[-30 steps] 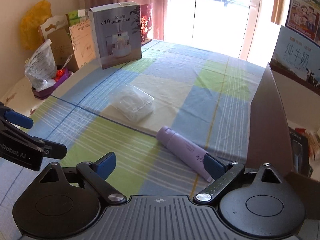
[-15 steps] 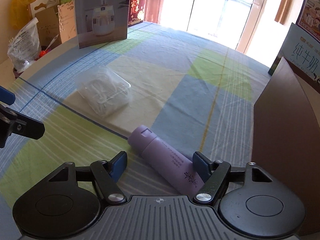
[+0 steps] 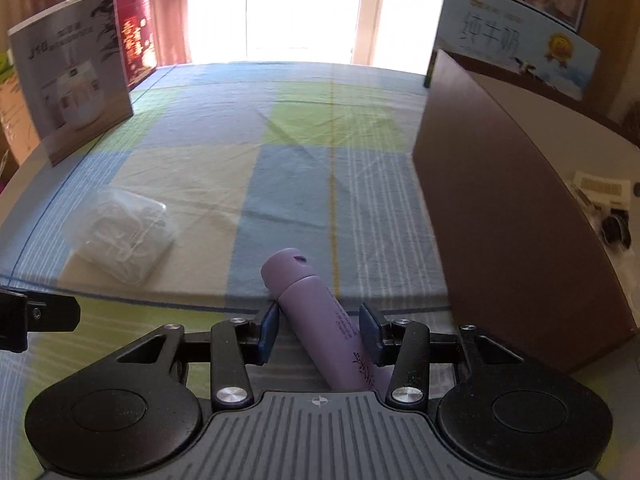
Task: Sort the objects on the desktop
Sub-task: 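Grasp the lilac tube with the right tool, then grasp the clear floss pick box with the left tool while the right tool holds the tube, then carry the floss box and lilac tube over the cardboard box with both tools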
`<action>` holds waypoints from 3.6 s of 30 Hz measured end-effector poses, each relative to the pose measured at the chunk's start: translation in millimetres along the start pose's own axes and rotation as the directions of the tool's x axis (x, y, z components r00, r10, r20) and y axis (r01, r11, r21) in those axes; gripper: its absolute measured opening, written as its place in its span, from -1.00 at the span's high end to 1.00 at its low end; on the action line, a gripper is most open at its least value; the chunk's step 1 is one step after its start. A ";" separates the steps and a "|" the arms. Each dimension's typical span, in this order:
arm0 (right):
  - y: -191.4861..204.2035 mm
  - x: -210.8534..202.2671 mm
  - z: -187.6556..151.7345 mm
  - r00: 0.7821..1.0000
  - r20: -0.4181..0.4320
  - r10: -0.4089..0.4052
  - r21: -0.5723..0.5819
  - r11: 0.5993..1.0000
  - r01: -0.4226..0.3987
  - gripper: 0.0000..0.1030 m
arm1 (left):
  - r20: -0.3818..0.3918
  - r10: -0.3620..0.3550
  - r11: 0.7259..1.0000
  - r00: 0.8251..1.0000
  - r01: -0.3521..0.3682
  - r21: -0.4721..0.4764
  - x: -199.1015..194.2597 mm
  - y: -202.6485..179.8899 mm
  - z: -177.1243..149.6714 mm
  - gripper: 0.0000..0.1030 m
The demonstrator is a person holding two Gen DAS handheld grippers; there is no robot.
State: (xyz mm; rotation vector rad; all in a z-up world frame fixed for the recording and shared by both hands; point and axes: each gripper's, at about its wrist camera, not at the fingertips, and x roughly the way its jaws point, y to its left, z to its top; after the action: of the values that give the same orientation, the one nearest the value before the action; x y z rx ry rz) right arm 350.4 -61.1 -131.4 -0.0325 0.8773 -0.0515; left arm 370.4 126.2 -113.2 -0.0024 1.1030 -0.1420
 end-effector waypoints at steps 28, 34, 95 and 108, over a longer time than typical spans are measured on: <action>-20.7 11.9 3.3 0.999 0.009 0.046 0.132 0.990 -0.047 0.25 | 0.023 0.164 0.985 0.986 -0.162 -0.049 30.6 47.2 32.1 -0.89; -20.6 16.4 6.7 0.999 0.047 0.013 0.129 0.991 -0.019 0.43 | 0.087 0.062 0.996 0.994 -0.067 0.053 24.4 21.3 46.0 -0.90; -144.4 -107.2 -130.6 0.982 -0.106 0.154 -0.128 0.978 -0.167 0.24 | -0.049 -0.085 0.936 0.995 0.097 0.338 -20.1 -143.6 -122.2 -0.05; -193.8 -127.4 -131.3 0.958 -0.131 0.254 -0.054 0.963 -0.262 0.40 | -0.088 -0.149 0.935 0.985 0.169 0.311 -46.9 -187.9 -145.5 -0.01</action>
State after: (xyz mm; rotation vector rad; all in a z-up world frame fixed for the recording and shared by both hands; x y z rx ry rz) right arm 162.0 -248.0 -107.8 0.0195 1.0000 0.2245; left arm 198.9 -44.5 -123.7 0.2038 1.1321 -0.4678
